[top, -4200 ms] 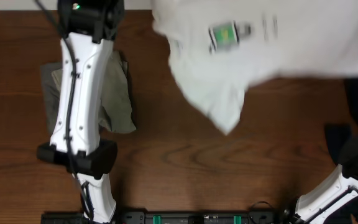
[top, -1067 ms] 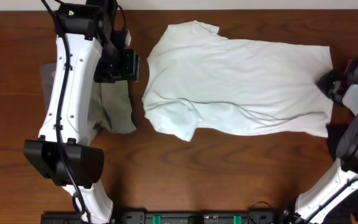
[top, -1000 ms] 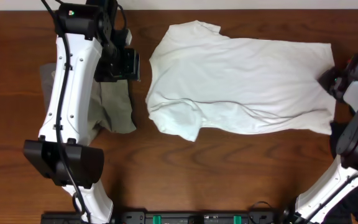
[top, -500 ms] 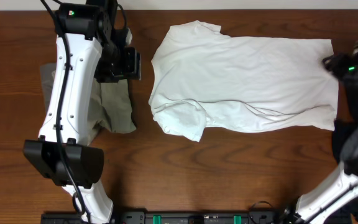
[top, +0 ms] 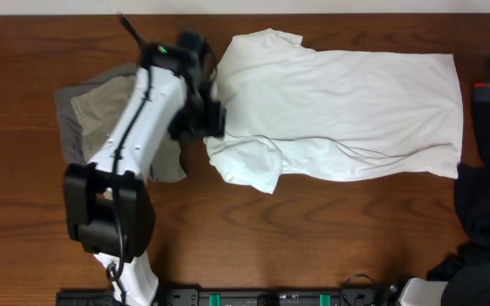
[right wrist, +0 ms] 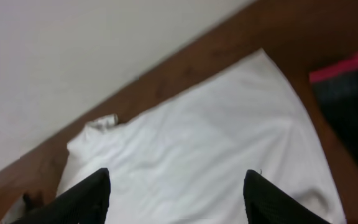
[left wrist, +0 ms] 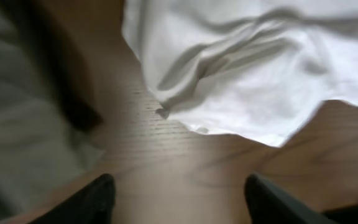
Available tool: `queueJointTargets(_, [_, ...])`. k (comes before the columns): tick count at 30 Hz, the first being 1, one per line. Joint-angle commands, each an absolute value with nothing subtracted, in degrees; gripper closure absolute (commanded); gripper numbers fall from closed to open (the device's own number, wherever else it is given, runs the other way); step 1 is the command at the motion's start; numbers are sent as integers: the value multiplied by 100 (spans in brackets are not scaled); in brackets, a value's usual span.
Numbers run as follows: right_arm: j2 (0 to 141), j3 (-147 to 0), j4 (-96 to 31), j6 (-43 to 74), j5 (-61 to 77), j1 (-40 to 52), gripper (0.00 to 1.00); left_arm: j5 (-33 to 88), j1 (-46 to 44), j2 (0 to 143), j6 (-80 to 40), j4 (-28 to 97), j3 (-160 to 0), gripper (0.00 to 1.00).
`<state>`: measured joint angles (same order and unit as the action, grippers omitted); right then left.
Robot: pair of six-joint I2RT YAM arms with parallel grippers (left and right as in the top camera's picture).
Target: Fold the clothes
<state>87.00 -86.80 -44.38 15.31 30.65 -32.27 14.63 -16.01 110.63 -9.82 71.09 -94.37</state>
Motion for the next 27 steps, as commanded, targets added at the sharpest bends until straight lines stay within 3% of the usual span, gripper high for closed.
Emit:
queueJointTargets(1, [8799,-8595,-4716,1559,2777,-3179,35,1697,-1645,11083,-1372,6637,-8678,28])
queueJointTargets(8, [8803,-8462,-5157,1347,2674,-3131,37,2206,-1645,11083,-1367,5433,-7717,28])
queueJointTargets(20, [8803,-8462,-5511,1234,2375,-2880,39,2185,-1647,11091,-1103,5177,-7666,60])
queueJointTargets(23, [8803,-8462,-5509,1232,2375,-2880,39,1881,-1647,11091,-972,5151,-7666,59])
queueJointTargets(27, [8803,-8462,-5516,1190,2377,-2880,39,1577,-1649,11091,-965,5168,-7666,47])
